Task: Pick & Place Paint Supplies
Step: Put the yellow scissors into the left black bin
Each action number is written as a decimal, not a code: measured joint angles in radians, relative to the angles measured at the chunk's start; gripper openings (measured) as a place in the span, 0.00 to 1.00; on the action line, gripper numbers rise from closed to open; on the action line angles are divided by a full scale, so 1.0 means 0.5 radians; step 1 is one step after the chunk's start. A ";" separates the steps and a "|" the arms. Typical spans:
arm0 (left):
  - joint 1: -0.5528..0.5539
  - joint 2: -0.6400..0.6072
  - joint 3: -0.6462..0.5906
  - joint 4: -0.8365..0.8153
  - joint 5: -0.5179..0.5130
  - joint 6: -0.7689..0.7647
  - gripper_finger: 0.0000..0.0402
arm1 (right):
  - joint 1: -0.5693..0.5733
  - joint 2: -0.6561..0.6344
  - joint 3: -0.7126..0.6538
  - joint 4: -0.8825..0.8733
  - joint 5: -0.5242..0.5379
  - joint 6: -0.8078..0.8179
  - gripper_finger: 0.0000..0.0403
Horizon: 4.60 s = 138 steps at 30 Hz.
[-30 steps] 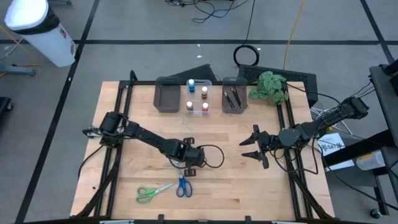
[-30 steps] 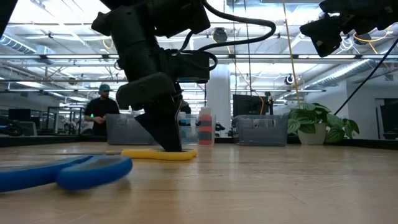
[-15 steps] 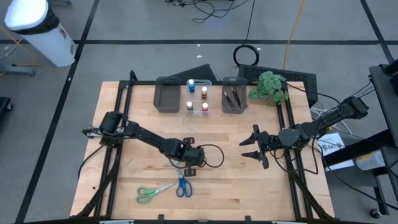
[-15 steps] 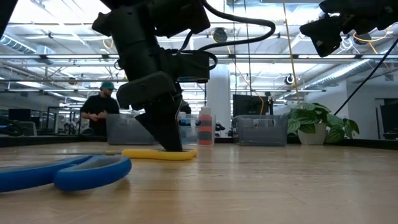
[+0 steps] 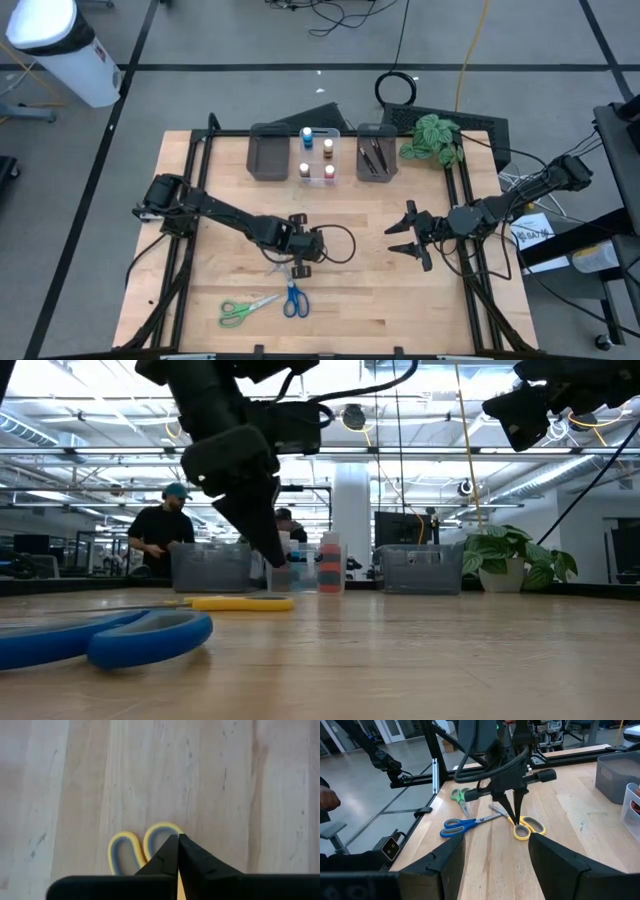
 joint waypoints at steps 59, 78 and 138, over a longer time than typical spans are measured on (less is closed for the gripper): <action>-0.302 -0.026 -0.424 -0.390 0.153 -1.091 0.32 | 0.003 0.001 0.000 0.001 -0.002 0.047 0.50; -0.310 -0.024 -0.433 -0.419 0.050 -0.978 0.01 | 0.004 0.056 -0.015 0.118 0.009 0.082 0.50; -0.247 -0.021 -0.621 0.306 -0.269 -0.575 0.00 | -0.464 2.346 0.723 0.987 -0.432 -0.357 0.50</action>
